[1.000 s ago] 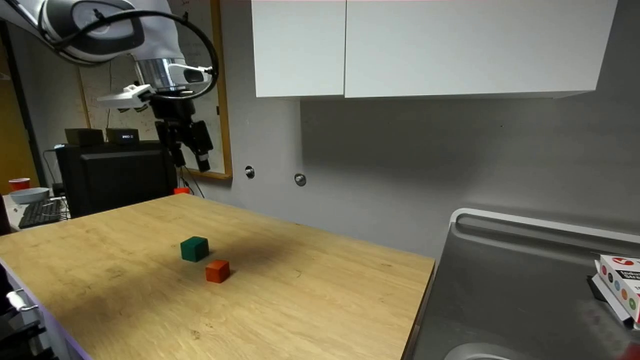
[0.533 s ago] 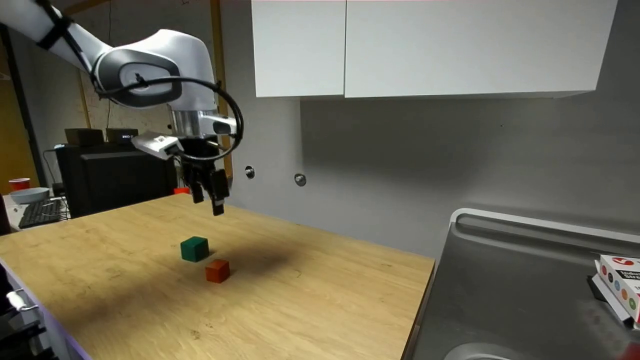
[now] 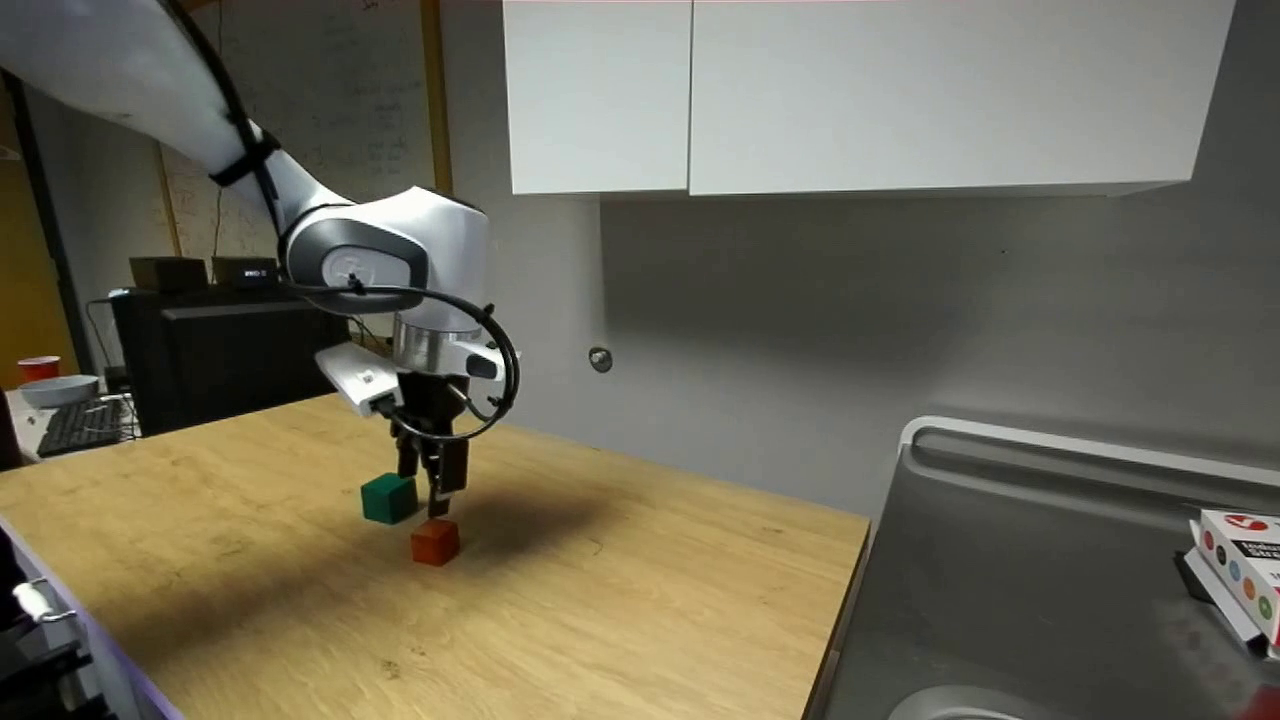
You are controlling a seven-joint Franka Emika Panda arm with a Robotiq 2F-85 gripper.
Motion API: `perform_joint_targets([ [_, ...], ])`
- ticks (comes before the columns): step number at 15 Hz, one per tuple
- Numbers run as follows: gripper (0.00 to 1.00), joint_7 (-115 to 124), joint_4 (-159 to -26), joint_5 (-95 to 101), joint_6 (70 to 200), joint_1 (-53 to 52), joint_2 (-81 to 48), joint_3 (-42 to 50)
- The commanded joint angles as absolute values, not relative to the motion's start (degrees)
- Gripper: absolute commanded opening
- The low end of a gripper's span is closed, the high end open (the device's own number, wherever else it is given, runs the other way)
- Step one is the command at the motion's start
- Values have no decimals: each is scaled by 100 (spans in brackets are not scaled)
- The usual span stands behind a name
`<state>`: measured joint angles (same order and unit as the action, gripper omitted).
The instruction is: Put the orange cube on the green cube
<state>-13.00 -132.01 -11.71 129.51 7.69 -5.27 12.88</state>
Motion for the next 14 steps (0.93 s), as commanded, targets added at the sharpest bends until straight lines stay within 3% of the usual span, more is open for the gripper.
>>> perform_joint_targets([
  [1,100,-1348,-12584,-1236,12609,974,-1221,1130],
  [5,100,-1252,-12138,-1146,12384,1083,-1781,1031],
  [6,75,-1212,-12059,-1116,12359,1103,-1877,1011],
  [7,75,-1206,-11987,-1089,12316,1123,-1954,994],
  [14,20,-1123,-11595,-1009,12054,1185,-2139,959],
])
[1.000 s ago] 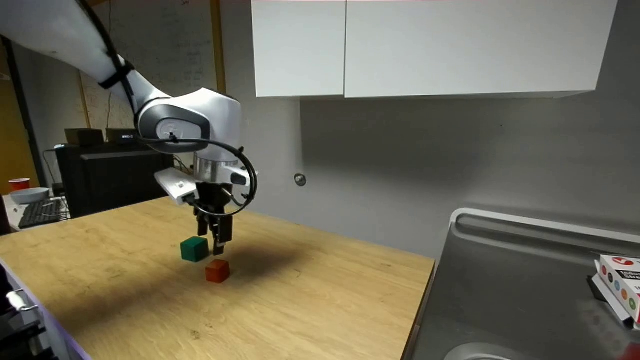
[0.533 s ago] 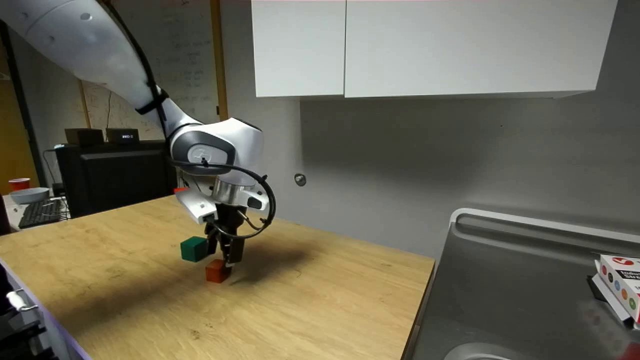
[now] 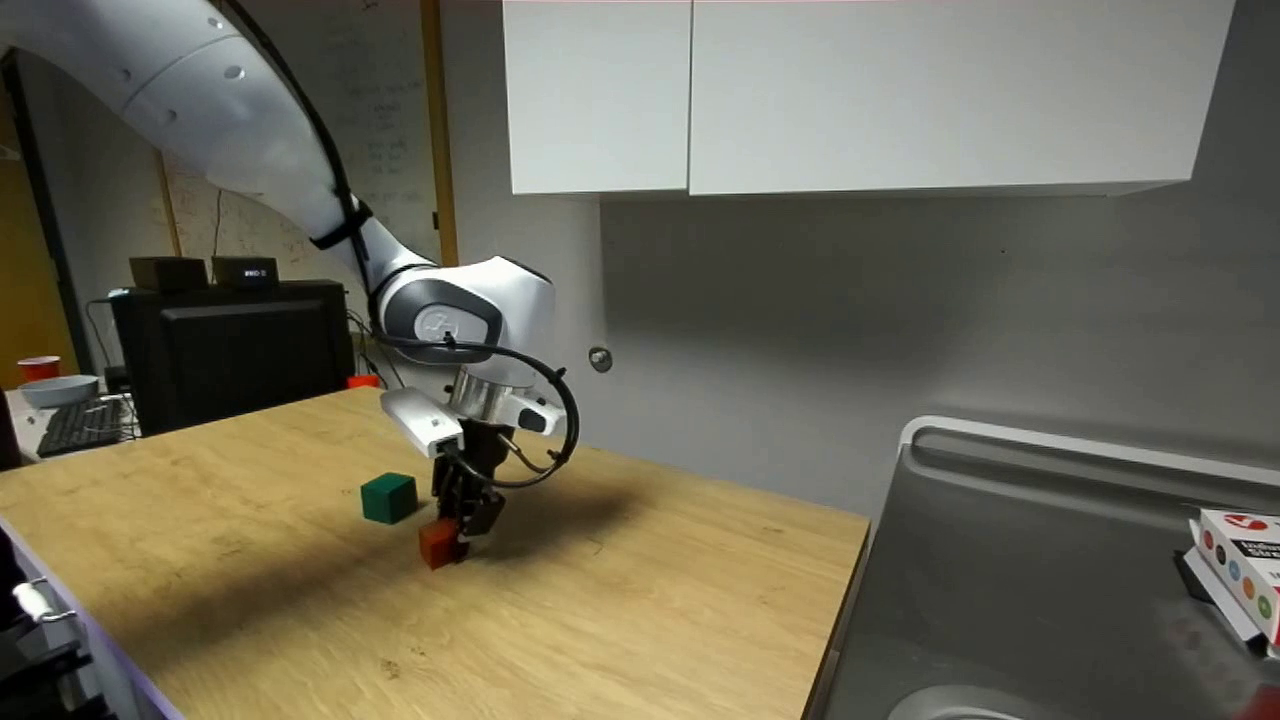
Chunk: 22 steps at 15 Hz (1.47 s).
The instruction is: Put the orange cube on the green cube
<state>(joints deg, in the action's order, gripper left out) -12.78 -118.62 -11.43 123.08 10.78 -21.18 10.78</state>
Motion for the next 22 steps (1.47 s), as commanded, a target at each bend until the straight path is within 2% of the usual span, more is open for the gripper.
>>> perform_joint_targets([
  [1,18,-1110,-11555,-989,12027,1176,-2117,955],
  [22,18,-196,-10937,-44,11455,92,-2088,277],
])
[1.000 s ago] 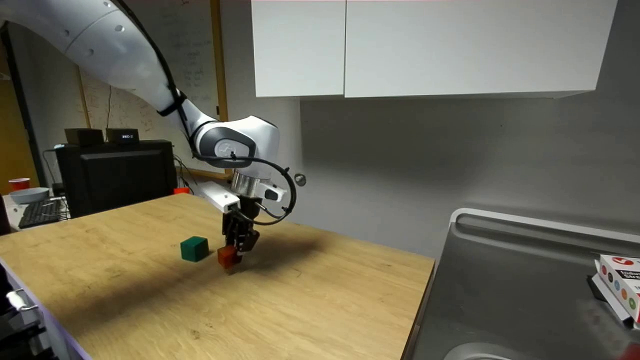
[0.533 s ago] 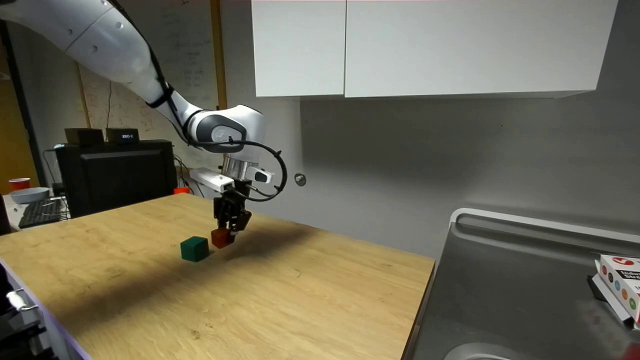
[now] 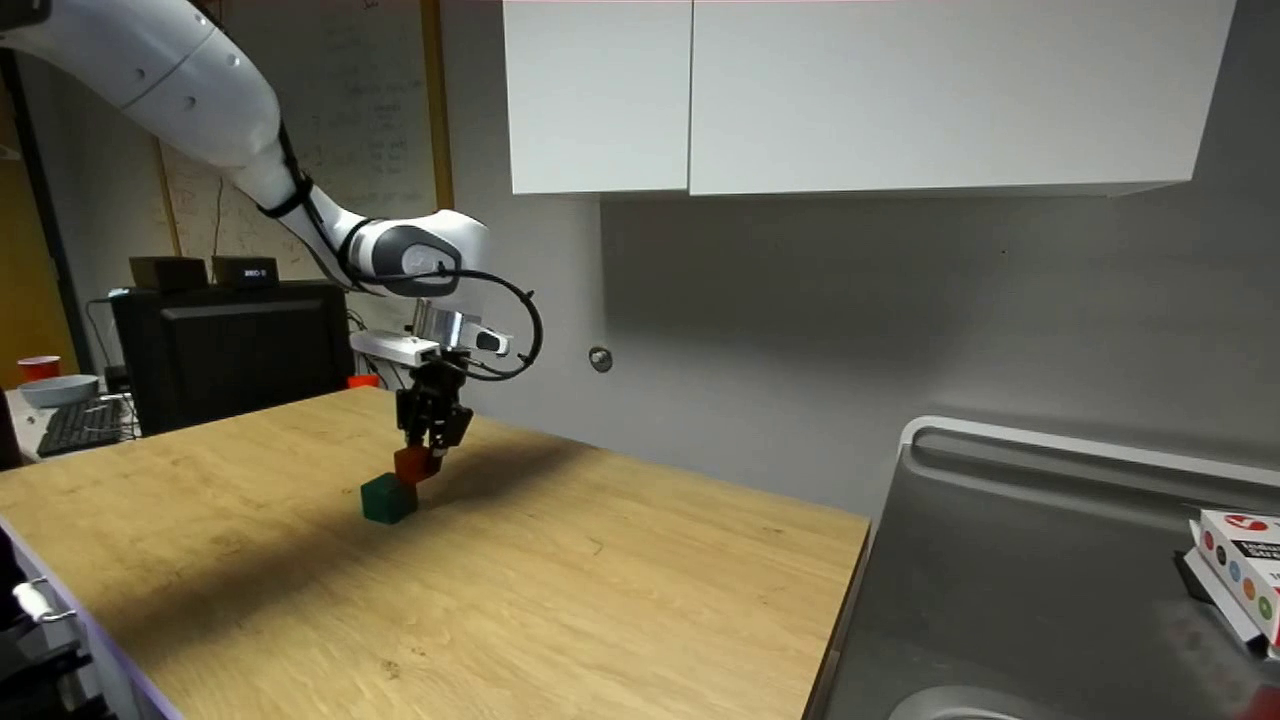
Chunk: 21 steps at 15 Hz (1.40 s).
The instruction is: Put the orange cube on the green cube
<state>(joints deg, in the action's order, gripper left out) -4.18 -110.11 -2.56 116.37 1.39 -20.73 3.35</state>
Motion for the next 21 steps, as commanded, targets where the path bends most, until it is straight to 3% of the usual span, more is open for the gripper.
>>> perform_joint_targets([
  [1,18,-174,-10968,8,11450,63,-2088,274],
  [21,18,45,-11261,106,11062,-22,-1884,178],
])
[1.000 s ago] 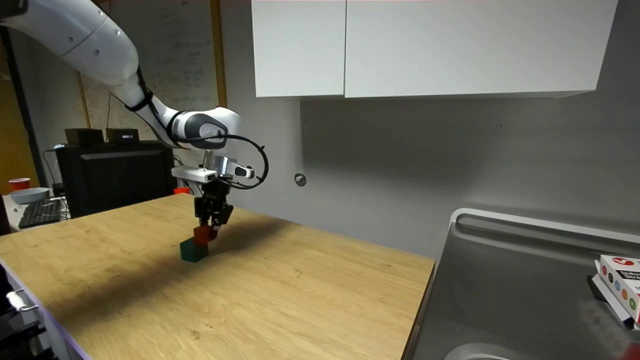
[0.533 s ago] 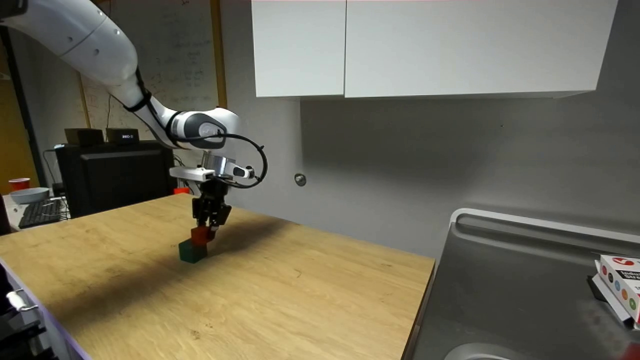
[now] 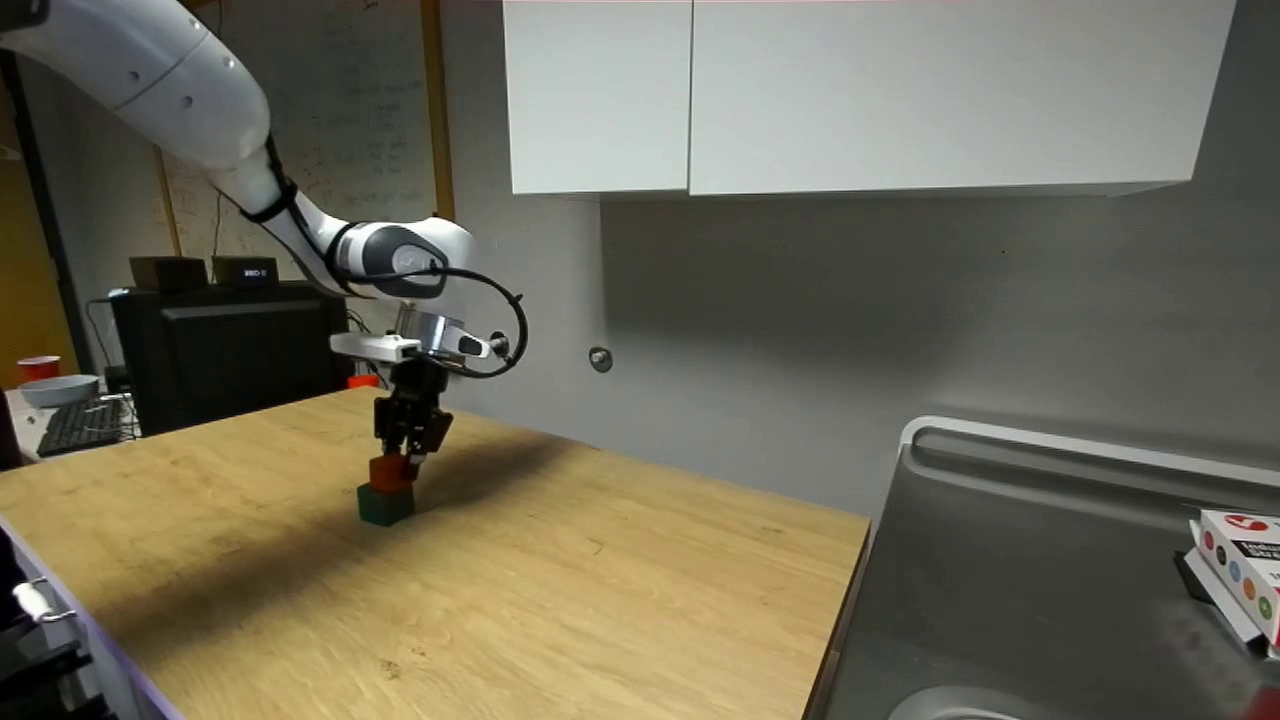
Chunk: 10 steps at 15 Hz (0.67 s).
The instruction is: Put the orange cube on the green cube
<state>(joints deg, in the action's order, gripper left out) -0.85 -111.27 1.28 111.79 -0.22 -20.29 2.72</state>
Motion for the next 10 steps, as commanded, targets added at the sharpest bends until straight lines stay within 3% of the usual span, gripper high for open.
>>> perform_joint_targets([
  [1,18,39,-11265,118,11050,-31,-1896,161],
  [4,18,14,-11241,137,10996,-48,-1945,116],
  [5,31,39,-11239,182,10981,-69,-1954,118],
  [6,68,50,-11237,194,10968,-78,-1959,115],
  [8,73,36,-11234,197,10924,-89,-1968,109],
  [10,90,22,-11255,179,10920,-93,-1972,97],
])
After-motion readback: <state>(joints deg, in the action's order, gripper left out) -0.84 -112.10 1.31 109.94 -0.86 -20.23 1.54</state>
